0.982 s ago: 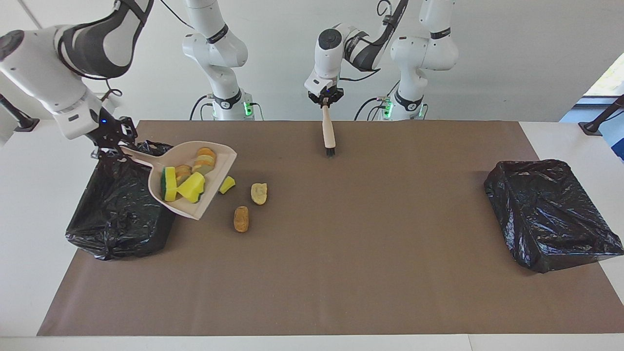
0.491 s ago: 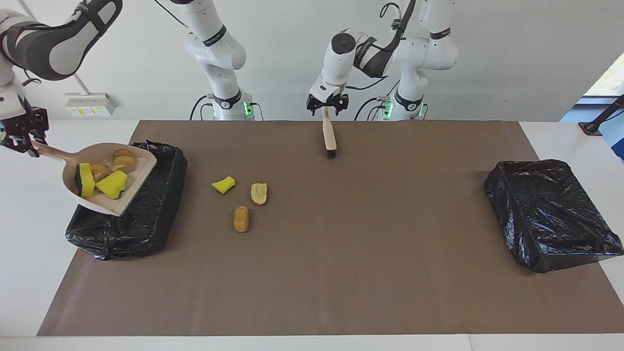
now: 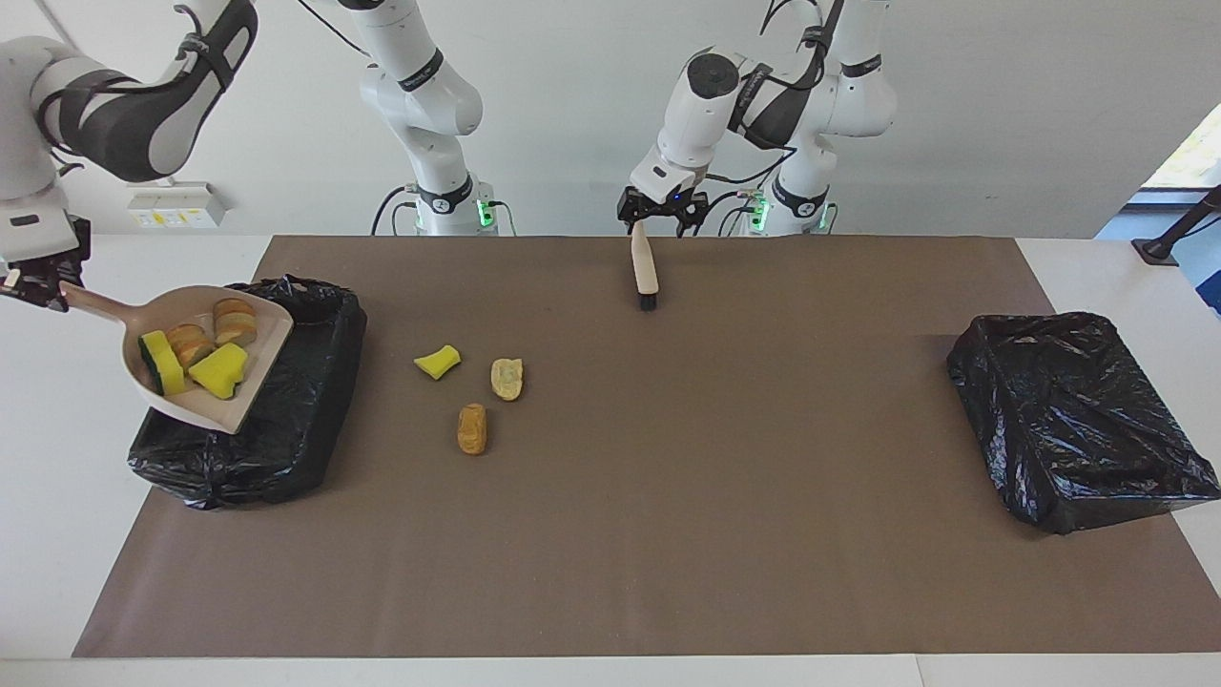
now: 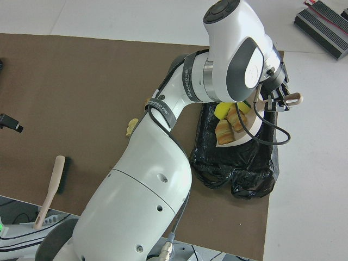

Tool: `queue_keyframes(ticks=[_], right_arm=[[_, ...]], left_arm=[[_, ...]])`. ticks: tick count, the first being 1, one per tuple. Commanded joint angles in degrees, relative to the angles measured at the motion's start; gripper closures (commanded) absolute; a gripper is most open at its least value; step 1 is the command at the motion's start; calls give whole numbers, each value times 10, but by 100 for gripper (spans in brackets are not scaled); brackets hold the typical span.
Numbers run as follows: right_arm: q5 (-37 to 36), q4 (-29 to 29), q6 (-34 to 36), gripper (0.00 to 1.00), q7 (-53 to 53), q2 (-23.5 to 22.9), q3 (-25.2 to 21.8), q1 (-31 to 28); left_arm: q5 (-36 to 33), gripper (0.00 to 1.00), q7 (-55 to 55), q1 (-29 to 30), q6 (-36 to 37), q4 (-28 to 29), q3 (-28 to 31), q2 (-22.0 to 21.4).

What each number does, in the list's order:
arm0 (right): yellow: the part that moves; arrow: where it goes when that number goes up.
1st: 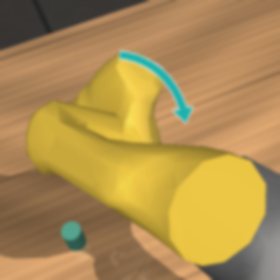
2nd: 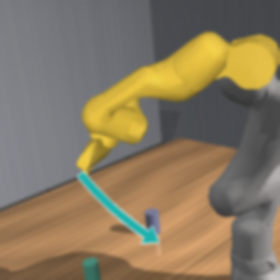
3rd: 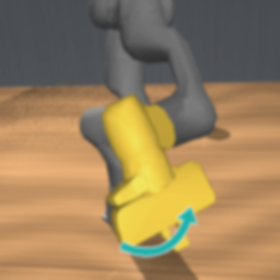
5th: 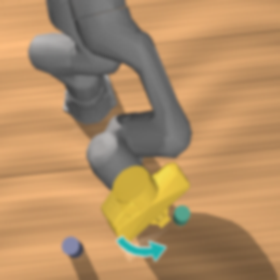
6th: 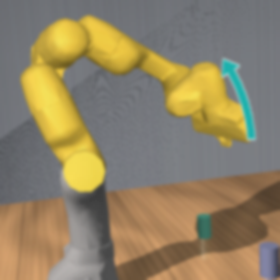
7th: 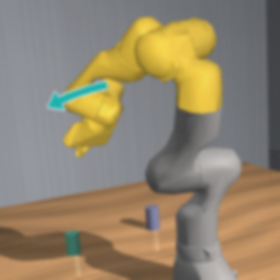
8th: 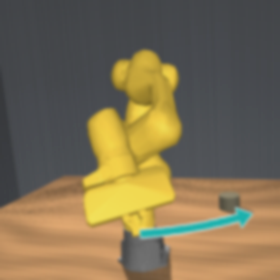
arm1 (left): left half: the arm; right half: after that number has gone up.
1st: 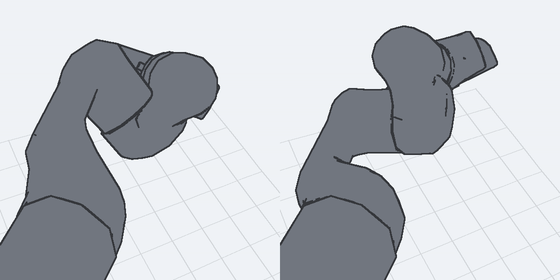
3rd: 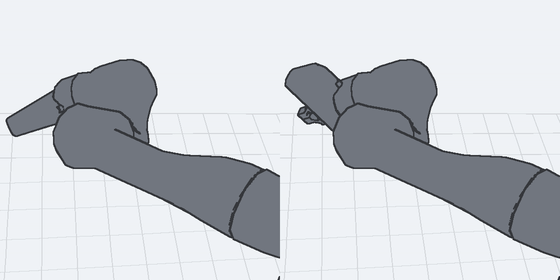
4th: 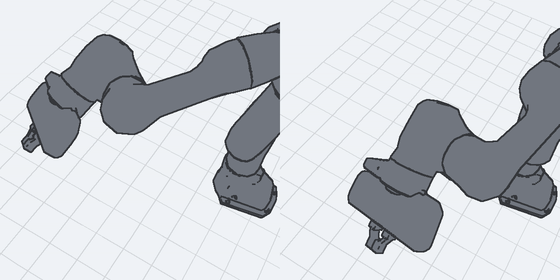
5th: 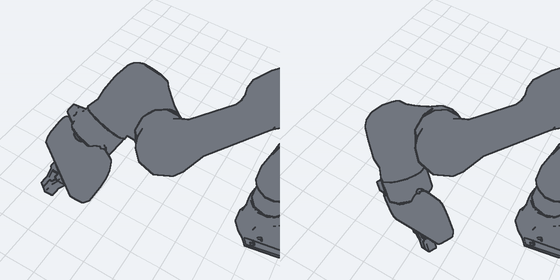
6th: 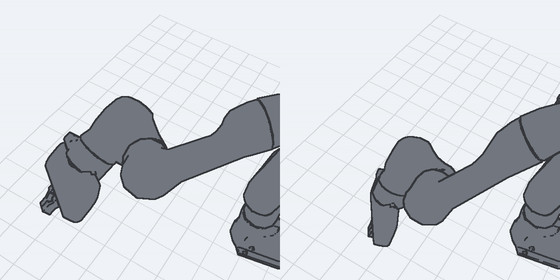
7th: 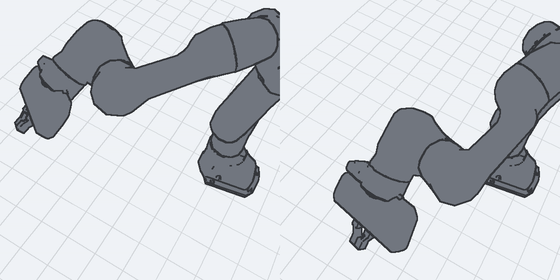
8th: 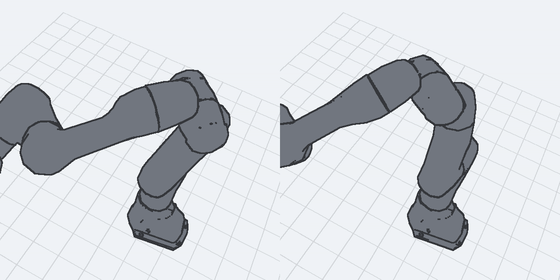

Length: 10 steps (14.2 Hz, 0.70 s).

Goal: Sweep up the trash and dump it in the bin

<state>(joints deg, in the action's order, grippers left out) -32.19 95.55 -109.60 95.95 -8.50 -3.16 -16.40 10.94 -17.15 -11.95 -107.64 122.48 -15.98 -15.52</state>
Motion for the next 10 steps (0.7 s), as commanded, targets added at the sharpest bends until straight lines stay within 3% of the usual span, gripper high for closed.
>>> queue_keyframes(ticks=[1, 7, 10], right_arm=[[-29, 26, -12, 100, -12, 22, 2, 3], [-63, 6, 12, 100, 3, 37, 9, 3], [-88, -18, 46, 100, 6, 46, 12, 23]], left_arm=[[-61, 0, 55, 14, 73, -134, 57, 72], [-89, 0, 186, 16, 252, -382, 151, 162], [-101, 0, 212, 44, 274, -414, 148, 167]])
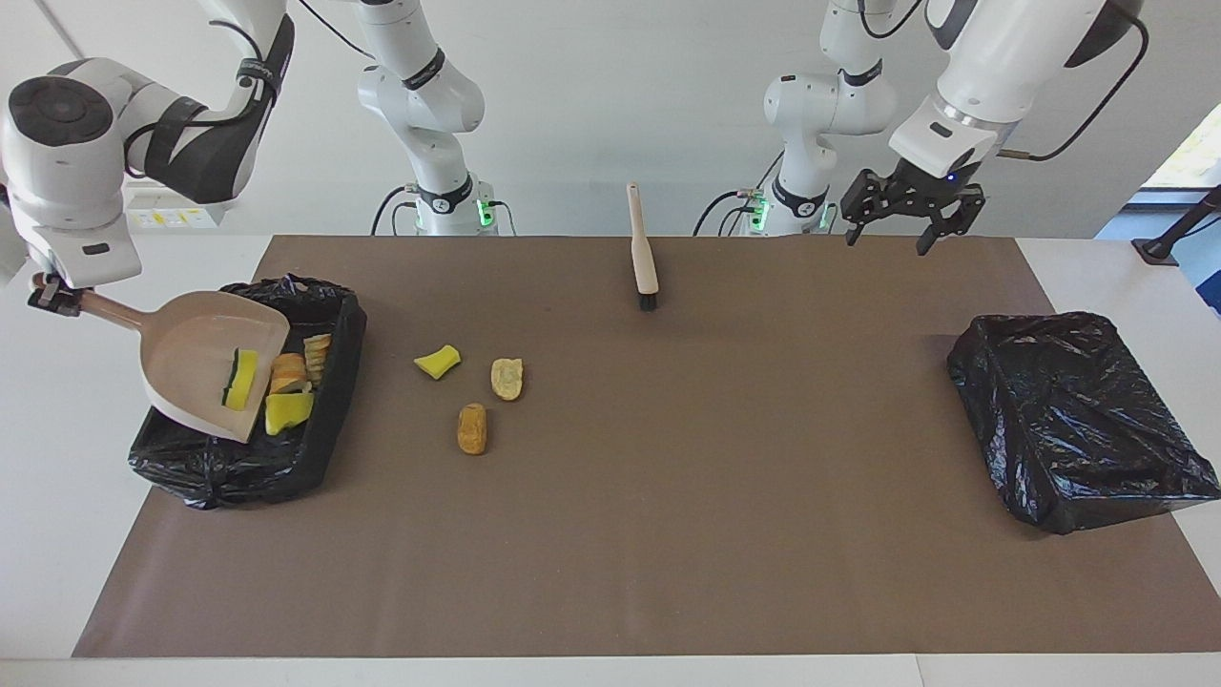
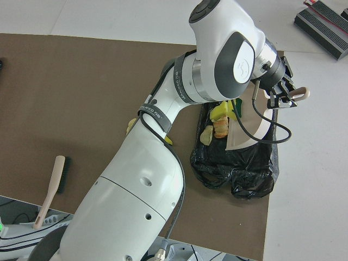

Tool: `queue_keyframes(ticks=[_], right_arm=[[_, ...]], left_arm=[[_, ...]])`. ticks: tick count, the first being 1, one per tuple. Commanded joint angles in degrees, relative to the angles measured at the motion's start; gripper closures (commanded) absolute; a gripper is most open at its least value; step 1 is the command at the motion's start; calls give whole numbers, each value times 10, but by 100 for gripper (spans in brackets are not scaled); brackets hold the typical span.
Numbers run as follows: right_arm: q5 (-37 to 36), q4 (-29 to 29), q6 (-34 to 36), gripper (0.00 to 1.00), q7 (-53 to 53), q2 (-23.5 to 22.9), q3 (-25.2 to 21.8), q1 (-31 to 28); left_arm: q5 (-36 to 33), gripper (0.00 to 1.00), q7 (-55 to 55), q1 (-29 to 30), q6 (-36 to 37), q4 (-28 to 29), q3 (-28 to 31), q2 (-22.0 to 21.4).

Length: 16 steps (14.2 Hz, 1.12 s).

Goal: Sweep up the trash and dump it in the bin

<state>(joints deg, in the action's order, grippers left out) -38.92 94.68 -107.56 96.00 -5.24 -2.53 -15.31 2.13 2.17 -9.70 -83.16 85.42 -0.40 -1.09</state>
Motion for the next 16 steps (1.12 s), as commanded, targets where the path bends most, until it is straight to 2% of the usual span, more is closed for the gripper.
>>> queue_keyframes(ticks=[1, 3, 7, 10, 16], right_arm=[[-19, -3, 24, 100, 3, 17, 9, 12], [-19, 24, 3, 100, -1, 32, 9, 12], [-45, 43, -20, 100, -4, 32, 9, 12], [-97, 58, -20, 100, -70, 19, 9, 13], [-147, 57, -8, 100, -80, 19, 10, 49]], left_arm=[[-12, 0, 20, 36, 32, -43, -14, 23], [-15, 0, 20, 37, 33, -41, -19, 18], [-14, 0, 19, 37, 26, -21, -20, 3], [-14, 0, 17, 42, 26, -19, -20, 2], [-24, 0, -3, 43, 26, -18, -21, -1]])
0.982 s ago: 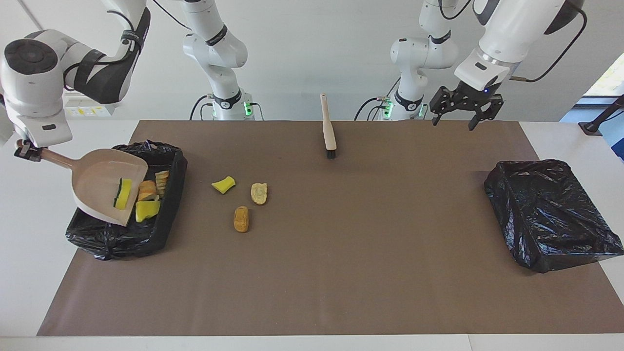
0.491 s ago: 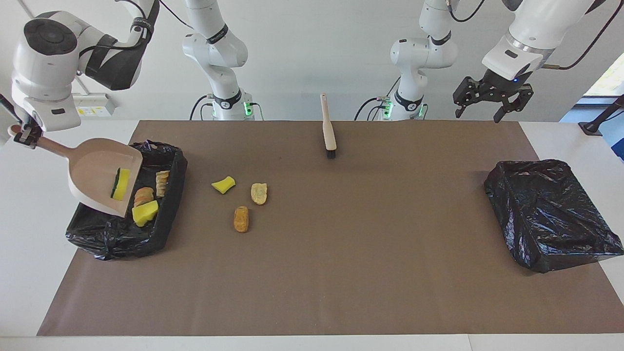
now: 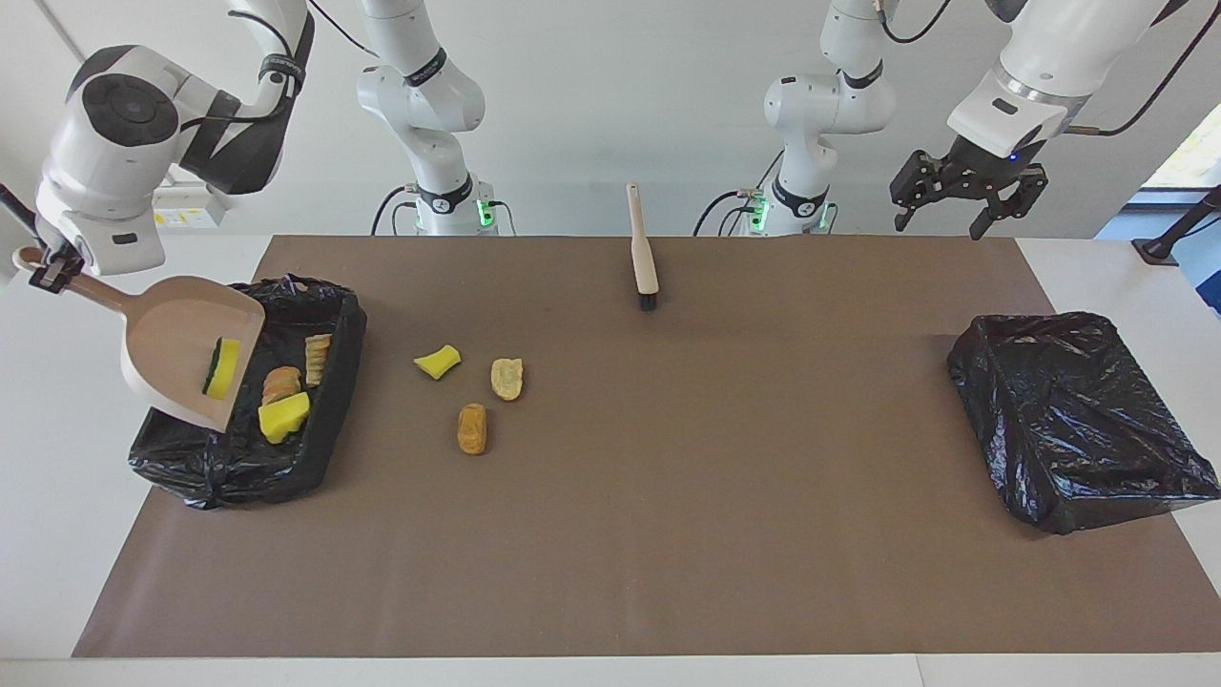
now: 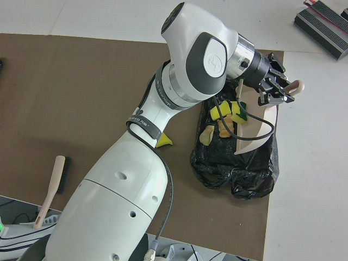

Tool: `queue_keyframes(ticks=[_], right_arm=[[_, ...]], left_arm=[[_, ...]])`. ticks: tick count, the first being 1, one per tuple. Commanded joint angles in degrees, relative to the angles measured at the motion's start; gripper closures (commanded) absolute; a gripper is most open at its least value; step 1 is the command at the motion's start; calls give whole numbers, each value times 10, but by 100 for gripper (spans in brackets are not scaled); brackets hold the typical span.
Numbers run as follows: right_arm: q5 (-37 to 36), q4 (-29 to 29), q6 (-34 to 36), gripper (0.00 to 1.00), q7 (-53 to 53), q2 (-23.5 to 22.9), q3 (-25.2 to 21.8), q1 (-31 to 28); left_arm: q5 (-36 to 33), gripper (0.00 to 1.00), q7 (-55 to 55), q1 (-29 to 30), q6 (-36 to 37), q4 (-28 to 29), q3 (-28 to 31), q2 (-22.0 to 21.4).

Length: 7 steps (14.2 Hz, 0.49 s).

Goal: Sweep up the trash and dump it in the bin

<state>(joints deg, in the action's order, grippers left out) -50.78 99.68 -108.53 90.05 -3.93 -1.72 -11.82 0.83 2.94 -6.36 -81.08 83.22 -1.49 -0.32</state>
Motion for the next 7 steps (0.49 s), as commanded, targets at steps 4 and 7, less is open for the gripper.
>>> queue_keyframes(ticks=[4, 7], right_arm=[[-89, 10, 31, 100, -54, 9, 2, 58], [-116, 12, 53, 100, -72, 7, 2, 71]], left_arm=[[-11, 0, -14, 15, 1, 4, -11, -8], [-9, 0, -13, 8, 2, 3, -11, -8]])
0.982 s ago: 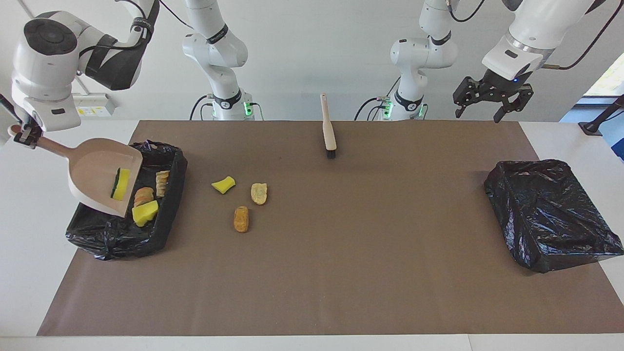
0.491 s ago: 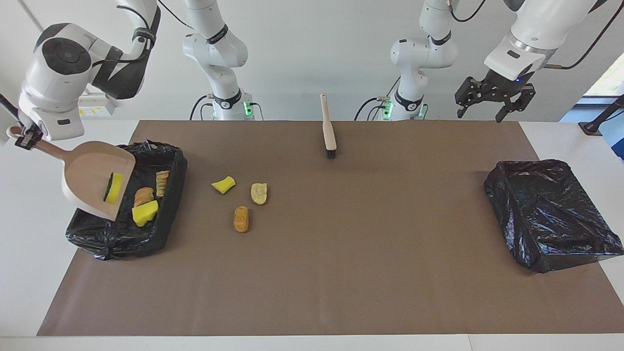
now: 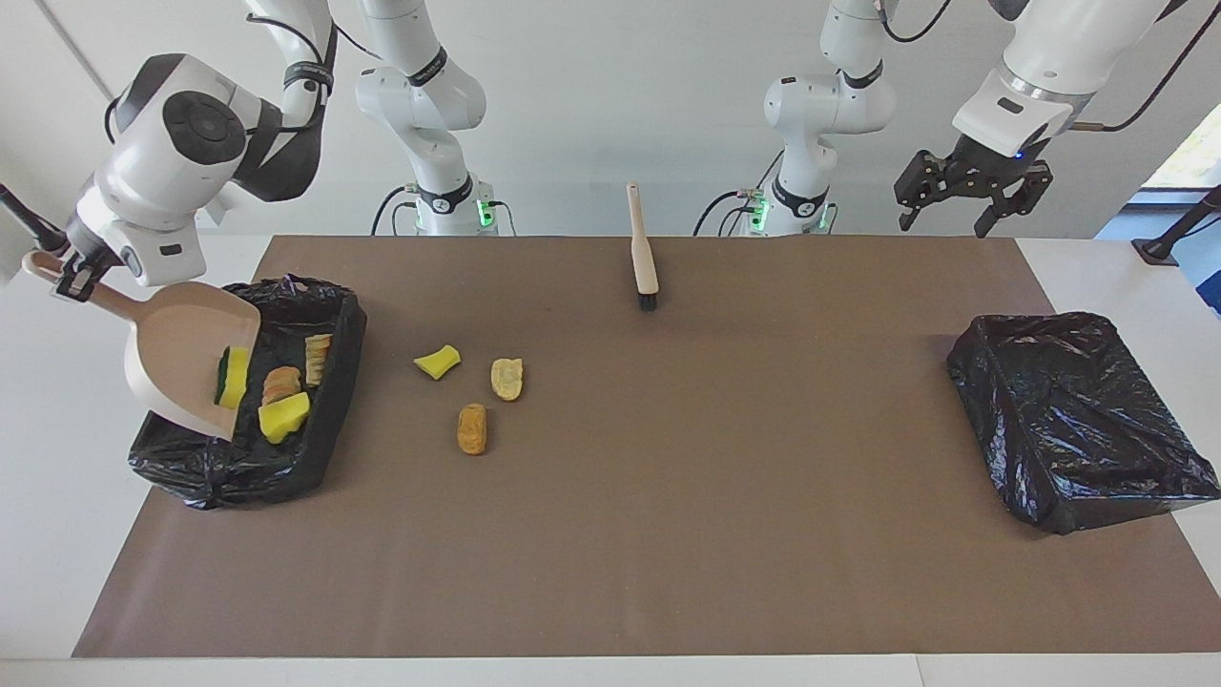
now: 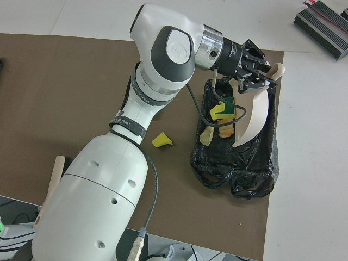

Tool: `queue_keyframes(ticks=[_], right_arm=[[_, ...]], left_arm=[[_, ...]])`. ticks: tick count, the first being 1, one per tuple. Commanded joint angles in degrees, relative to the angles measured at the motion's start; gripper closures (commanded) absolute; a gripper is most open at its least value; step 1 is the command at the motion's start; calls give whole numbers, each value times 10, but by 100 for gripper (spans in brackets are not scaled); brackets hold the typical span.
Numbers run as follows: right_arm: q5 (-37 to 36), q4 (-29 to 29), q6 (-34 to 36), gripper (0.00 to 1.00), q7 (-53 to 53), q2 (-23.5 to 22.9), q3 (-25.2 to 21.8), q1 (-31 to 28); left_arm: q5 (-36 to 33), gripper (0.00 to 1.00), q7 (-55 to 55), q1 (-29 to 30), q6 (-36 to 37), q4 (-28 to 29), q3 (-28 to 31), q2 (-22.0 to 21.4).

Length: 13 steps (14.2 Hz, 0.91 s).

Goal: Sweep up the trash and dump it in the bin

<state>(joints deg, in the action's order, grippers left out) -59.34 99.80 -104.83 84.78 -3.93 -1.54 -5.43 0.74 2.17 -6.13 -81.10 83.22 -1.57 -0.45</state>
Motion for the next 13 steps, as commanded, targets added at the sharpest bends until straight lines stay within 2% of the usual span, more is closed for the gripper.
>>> queue_keyframes(ticks=[1, 4, 5, 7, 10, 13], right_arm=[[-40, 10, 29, 100, -22, 7, 0, 21], [-30, -6, 66, 100, -28, 9, 0, 25], [-5, -24, 76, 100, -22, 14, 0, 23], [81, -71, 116, 100, -7, 20, -4, 17], [176, -94, 156, 100, -25, 41, -5, 17], [296, -95, 187, 100, -150, 68, 2, 23]], left_arm=[[-8, 0, -3, 4, 2, 3, -9, -7], [-8, 0, -2, 5, 3, 3, -3, -8], [-8, 0, -2, 7, 4, 3, -3, -8], [-8, 0, -2, 7, 4, 3, -3, -8], [-8, 0, -2, 4, 9, 3, -3, -8], [-8, 0, -2, 4, 3, 3, -3, -8]])
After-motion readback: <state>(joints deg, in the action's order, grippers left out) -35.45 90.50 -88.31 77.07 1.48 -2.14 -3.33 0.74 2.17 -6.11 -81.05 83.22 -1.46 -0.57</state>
